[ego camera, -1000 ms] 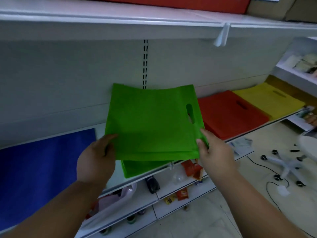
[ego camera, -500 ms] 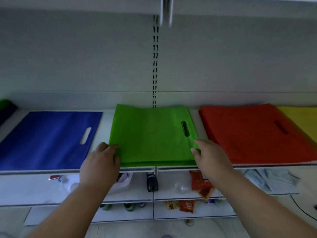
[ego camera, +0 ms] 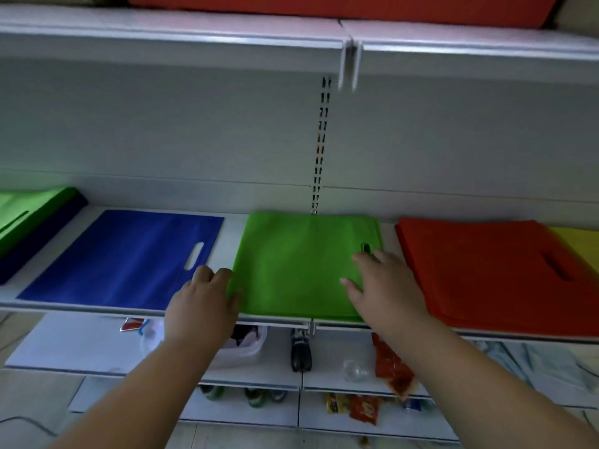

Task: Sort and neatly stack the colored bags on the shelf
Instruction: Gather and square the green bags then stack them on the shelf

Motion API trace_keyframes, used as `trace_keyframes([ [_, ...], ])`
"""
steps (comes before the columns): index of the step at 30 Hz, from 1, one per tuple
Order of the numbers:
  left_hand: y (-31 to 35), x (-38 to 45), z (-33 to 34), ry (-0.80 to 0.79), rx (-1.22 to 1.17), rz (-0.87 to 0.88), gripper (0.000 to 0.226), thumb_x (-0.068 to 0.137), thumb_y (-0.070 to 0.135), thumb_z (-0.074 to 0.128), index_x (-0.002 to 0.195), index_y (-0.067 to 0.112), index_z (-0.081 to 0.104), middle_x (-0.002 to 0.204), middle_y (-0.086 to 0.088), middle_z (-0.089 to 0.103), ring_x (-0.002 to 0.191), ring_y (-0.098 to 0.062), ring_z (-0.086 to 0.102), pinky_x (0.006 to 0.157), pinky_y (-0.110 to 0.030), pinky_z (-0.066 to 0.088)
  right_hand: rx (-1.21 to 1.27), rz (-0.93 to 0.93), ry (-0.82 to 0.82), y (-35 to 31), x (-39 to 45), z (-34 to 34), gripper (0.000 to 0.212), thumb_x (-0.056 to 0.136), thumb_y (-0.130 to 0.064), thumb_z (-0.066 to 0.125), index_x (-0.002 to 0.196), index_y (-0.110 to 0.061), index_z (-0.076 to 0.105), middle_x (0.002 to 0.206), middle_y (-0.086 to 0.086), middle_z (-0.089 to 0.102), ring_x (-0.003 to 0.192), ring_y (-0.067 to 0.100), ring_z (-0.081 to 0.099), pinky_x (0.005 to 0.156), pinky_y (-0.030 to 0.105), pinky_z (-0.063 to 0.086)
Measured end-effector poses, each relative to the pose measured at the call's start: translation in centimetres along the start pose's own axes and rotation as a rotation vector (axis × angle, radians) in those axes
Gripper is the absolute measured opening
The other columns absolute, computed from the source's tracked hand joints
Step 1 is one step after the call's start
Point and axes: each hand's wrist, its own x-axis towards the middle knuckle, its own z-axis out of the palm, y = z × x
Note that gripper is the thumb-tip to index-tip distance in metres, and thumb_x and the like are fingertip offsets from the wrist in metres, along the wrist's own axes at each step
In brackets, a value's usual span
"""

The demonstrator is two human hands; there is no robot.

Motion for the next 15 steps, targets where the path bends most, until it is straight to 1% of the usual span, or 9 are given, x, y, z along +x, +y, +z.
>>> trace_keyframes([
  [2, -1.8, -0.9, -0.9, 0.023, -0.049, 0.005, 0.031, 0.085, 0.033, 0.069, 0.112, 0.019, 0.067, 0.100, -0.010, 0.059, 0.073, -0.035, 0.063, 0.059, -0.037, 0.049, 0.020, -0.058, 0.020, -3.4, 0.5, -0.7, 0.052, 0.096, -0.049, 0.048, 0.136, -0.016, 0.048, 0.125, 0.006, 0.054, 0.114, 0.025, 0.050, 0.095, 0.037, 0.044],
  [4, -4.7, -2.0, -2.0, 0.048, -0.070, -0.012, 0.032, 0.084, 0.033, 0.071, 0.112, 0.019, 0.068, 0.100, -0.009, 0.059, 0.072, -0.035, 0.064, 0.058, -0.037, 0.049, 0.041, -0.114, 0.037, -7.6, 1.0, -1.2, 0.054, 0.095, -0.049, 0.048, 0.138, -0.017, 0.046, 0.127, 0.006, 0.053, 0.116, 0.026, 0.049, 0.096, 0.038, 0.043],
  [6, -8.9, -3.4, -2.9, 0.083, -0.081, -0.060, 0.031, 0.083, 0.033, 0.072, 0.110, 0.020, 0.068, 0.100, -0.007, 0.061, 0.073, -0.033, 0.064, 0.057, -0.035, 0.047, 0.062, -0.169, 0.040, -12.5, 1.6, -1.4, 0.054, 0.094, -0.049, 0.049, 0.138, -0.016, 0.047, 0.126, 0.008, 0.054, 0.115, 0.029, 0.051, 0.095, 0.038, 0.044],
  [9, -17.0, -6.1, -4.3, 0.125, -0.084, -0.142, 0.026, 0.083, 0.035, 0.070, 0.107, 0.024, 0.067, 0.099, -0.002, 0.062, 0.076, -0.030, 0.064, 0.057, -0.033, 0.046, 0.084, -0.242, 0.033, -20.8, 2.2, -1.1, 0.050, 0.093, -0.048, 0.050, 0.132, -0.016, 0.051, 0.124, 0.008, 0.056, 0.112, 0.029, 0.052, 0.093, 0.039, 0.045],
  [11, -23.2, -8.2, -5.3, 0.150, -0.064, -0.190, 0.027, 0.085, 0.039, 0.063, 0.109, 0.027, 0.065, 0.098, 0.001, 0.063, 0.075, -0.027, 0.065, 0.057, -0.033, 0.049, 0.113, -0.286, 0.056, -26.8, 2.3, -0.7, 0.049, 0.093, -0.049, 0.050, 0.131, -0.017, 0.052, 0.120, 0.007, 0.058, 0.108, 0.028, 0.053, 0.091, 0.040, 0.046],
  [12, -26.2, -9.2, -5.9, 0.151, -0.058, -0.223, 0.031, 0.085, 0.043, 0.055, 0.110, 0.027, 0.065, 0.098, 0.002, 0.063, 0.076, -0.025, 0.064, 0.057, -0.033, 0.051, 0.137, -0.303, 0.060, -29.9, 2.4, -0.4, 0.050, 0.093, -0.050, 0.049, 0.133, -0.019, 0.051, 0.121, 0.006, 0.058, 0.110, 0.027, 0.053, 0.092, 0.040, 0.045],
  [14, -32.2, -11.1, -7.2, 0.154, -0.056, -0.288, 0.042, 0.084, 0.050, 0.041, 0.113, 0.028, 0.064, 0.100, 0.004, 0.062, 0.077, -0.022, 0.063, 0.060, -0.034, 0.052, 0.196, -0.343, 0.052, -35.9, 2.4, 0.4, 0.053, 0.094, -0.050, 0.048, 0.139, -0.021, 0.047, 0.129, 0.003, 0.055, 0.118, 0.024, 0.050, 0.097, 0.039, 0.044],
  [15, -34.9, -12.2, -7.9, 0.162, -0.056, -0.313, 0.045, 0.084, 0.051, 0.038, 0.113, 0.028, 0.064, 0.101, 0.004, 0.062, 0.077, -0.022, 0.062, 0.061, -0.034, 0.051, 0.225, -0.368, 0.043, -38.8, 2.3, 0.8, 0.054, 0.095, -0.051, 0.047, 0.140, -0.022, 0.045, 0.132, 0.002, 0.053, 0.120, 0.023, 0.048, 0.098, 0.039, 0.043],
])
